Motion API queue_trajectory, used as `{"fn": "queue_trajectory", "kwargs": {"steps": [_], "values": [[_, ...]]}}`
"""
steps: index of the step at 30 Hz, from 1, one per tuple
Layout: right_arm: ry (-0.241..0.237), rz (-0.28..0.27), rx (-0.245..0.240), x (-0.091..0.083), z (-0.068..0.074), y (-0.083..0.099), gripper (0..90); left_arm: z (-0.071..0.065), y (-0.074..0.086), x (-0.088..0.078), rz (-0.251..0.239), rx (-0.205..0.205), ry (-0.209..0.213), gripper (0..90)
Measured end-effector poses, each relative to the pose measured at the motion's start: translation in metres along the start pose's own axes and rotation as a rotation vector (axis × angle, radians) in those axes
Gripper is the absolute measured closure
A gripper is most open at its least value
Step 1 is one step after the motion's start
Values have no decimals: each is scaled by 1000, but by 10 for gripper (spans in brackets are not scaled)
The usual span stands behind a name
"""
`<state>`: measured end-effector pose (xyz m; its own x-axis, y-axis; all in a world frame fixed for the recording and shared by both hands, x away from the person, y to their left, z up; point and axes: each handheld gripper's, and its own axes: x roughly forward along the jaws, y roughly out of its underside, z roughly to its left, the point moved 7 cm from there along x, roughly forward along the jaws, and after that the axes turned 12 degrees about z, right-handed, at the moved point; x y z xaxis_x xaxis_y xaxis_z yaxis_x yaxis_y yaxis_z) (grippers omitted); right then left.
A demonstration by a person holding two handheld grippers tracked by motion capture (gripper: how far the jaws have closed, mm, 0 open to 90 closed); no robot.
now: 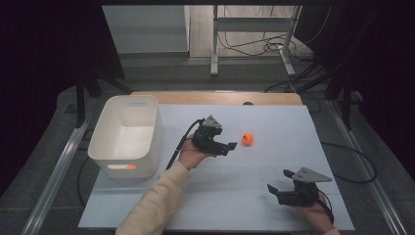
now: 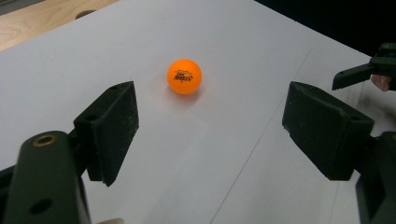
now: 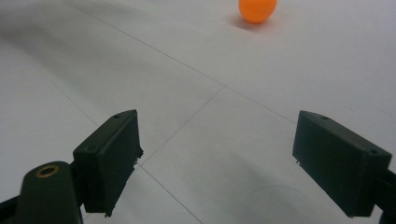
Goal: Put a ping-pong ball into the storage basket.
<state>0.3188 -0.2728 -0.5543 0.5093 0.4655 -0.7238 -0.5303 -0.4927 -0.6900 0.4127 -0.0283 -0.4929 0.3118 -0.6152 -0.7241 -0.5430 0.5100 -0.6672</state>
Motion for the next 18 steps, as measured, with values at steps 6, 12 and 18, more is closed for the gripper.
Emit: {"fn": "queue_trajectory", "kwargs": {"steps": [6,12,18], "values": [[-4,0,-4,0,1,0,155,-1,-4,2,-6,-6,14,197],[-3,2,-2,0,1,0,156,0,-4,6,7,-7,0,197],[-6,2,-3,0,1,0,155,2,-7,10,11,-15,-10,202]]}}
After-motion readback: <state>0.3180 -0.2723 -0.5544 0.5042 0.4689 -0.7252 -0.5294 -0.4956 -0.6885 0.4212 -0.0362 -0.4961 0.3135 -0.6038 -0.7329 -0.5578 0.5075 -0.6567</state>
